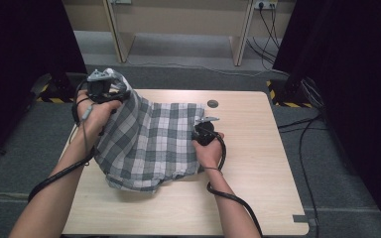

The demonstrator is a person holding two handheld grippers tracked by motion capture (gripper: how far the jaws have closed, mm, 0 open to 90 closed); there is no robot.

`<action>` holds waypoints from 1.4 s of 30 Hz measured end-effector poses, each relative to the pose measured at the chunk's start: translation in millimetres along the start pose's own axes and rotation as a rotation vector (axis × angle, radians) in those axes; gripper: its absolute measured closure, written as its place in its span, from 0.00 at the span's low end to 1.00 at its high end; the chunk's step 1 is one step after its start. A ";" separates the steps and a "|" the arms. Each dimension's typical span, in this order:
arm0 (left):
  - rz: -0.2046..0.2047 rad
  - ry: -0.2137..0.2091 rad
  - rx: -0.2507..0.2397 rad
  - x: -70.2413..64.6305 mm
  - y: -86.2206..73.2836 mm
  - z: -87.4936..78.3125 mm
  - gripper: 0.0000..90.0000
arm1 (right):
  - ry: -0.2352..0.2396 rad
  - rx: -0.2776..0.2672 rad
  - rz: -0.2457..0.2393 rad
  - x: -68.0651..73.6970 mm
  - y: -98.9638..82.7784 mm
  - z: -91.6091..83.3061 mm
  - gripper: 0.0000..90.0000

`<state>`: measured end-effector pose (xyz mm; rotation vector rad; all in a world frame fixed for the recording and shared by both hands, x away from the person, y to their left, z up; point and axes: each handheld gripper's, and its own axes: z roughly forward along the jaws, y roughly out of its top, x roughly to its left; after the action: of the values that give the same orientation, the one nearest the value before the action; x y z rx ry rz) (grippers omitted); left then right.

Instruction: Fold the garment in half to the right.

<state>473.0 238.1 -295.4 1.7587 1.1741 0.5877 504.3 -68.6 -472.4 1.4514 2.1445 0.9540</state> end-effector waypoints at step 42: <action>0.055 -0.083 0.056 -74.2 4.9 59.2 0.94 | 0.017 0.020 0.000 -2.1 -0.1 -2.5 0.60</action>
<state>489.0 145.8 -311.9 1.8503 1.0975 0.5131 503.5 -71.4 -470.8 1.4577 2.1720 0.9507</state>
